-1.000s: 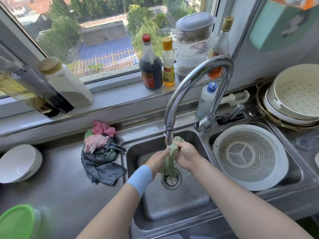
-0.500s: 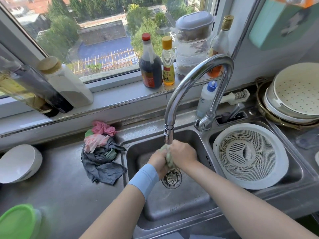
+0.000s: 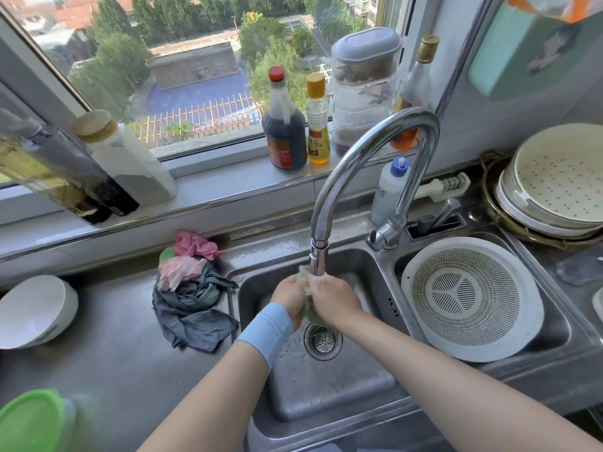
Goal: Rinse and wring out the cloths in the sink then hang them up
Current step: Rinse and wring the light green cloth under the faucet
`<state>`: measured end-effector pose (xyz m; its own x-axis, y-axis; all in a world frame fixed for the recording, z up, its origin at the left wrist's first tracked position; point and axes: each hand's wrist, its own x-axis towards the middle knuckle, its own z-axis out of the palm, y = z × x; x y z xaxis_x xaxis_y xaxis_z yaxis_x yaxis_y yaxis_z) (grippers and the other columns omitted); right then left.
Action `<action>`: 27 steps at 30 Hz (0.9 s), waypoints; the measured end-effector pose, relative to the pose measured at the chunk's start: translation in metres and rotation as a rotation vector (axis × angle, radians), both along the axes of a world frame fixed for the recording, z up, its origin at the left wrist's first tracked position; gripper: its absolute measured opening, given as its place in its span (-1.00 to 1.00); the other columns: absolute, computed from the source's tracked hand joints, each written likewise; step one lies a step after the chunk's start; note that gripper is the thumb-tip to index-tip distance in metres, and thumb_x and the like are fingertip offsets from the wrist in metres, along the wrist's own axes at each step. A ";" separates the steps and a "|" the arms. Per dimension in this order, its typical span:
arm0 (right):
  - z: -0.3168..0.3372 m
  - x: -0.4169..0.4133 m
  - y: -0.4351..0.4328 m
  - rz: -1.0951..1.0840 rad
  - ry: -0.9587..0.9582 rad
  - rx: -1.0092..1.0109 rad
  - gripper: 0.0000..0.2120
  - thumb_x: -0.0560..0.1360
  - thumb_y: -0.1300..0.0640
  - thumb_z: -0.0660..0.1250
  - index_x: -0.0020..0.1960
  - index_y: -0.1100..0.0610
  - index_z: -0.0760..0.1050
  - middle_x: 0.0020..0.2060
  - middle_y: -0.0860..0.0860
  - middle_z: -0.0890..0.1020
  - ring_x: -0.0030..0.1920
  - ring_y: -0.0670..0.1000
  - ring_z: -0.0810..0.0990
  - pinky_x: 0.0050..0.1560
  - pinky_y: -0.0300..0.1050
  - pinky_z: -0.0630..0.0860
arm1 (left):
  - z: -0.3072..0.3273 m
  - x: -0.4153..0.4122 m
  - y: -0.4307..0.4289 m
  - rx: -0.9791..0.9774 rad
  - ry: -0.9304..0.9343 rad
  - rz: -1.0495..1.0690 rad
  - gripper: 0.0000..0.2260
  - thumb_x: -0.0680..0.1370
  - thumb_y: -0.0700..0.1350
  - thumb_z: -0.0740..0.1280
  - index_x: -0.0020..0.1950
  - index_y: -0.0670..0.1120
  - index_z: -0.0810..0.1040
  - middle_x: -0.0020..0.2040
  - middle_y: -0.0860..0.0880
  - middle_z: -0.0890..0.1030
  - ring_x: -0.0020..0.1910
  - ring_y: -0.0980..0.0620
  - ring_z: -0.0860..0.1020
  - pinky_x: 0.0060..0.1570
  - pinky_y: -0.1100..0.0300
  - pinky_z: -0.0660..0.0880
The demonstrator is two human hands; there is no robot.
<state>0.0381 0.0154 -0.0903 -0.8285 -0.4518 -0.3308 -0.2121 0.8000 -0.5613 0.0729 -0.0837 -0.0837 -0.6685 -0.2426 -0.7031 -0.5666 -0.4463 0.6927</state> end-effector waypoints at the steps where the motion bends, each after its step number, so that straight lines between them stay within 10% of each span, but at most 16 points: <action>1: 0.001 0.003 -0.001 0.085 0.040 -0.016 -0.64 0.66 -0.05 0.02 0.23 0.02 0.53 0.08 0.17 0.64 0.09 0.25 0.62 0.02 0.04 0.57 | 0.001 0.000 -0.003 -0.012 -0.012 0.014 -0.81 0.62 -0.21 0.28 0.17 -0.24 0.60 -0.06 -0.20 0.67 -0.14 -0.09 0.62 -0.12 0.11 0.56; 6: -0.008 -0.017 0.013 -0.351 -0.218 -0.271 -0.77 0.63 0.00 0.17 -0.06 0.14 0.45 -0.09 0.14 0.59 -0.09 0.10 0.51 -0.05 -0.04 0.45 | 0.011 0.005 0.006 0.059 -0.079 -0.247 -0.90 0.60 -0.22 0.29 0.06 -0.21 0.56 -0.27 -0.15 0.61 -0.38 -0.02 0.56 -0.37 0.21 0.52; 9: -0.010 -0.024 0.018 -0.684 -0.616 -0.605 -0.89 0.61 0.08 0.31 -0.05 0.09 0.45 -0.13 0.09 0.58 -0.15 0.05 0.56 -0.11 -0.08 0.49 | 0.004 0.005 0.003 -0.154 -0.080 -0.339 -0.82 0.55 -0.35 0.31 0.13 -0.26 0.61 -0.05 -0.19 0.68 -0.11 -0.13 0.67 -0.06 0.04 0.63; 15: -0.012 -0.005 0.032 -0.345 -1.002 -0.738 -0.53 0.50 0.02 0.47 0.30 -0.08 0.32 0.09 0.06 0.66 -0.01 0.13 0.67 -0.16 0.02 0.58 | -0.005 -0.001 -0.008 -0.115 -0.107 0.000 -0.77 0.49 -0.11 0.48 0.04 -0.23 0.63 -0.08 -0.22 0.70 -0.10 -0.17 0.67 0.03 -0.08 0.63; 21: -0.010 -0.013 0.029 -0.447 -0.771 -0.550 -0.84 0.55 0.26 0.37 0.12 0.14 0.58 -0.07 0.13 0.69 -0.23 0.05 0.67 -0.33 -0.13 0.56 | 0.008 0.000 -0.016 0.064 -0.063 -0.048 -0.78 0.65 -0.29 0.16 0.20 -0.20 0.56 0.05 -0.21 0.67 -0.04 -0.13 0.66 -0.11 0.02 0.64; 27: -0.017 -0.017 0.034 -0.341 -0.838 -0.445 -0.67 0.44 -0.11 0.48 0.07 0.09 0.65 -0.19 0.02 0.69 -0.31 -0.02 0.56 -0.35 -0.21 0.40 | -0.005 0.017 -0.025 -0.182 -0.099 -0.043 -0.83 0.50 -0.20 0.46 0.05 -0.22 0.59 -0.05 -0.19 0.70 -0.12 -0.13 0.68 -0.15 0.01 0.64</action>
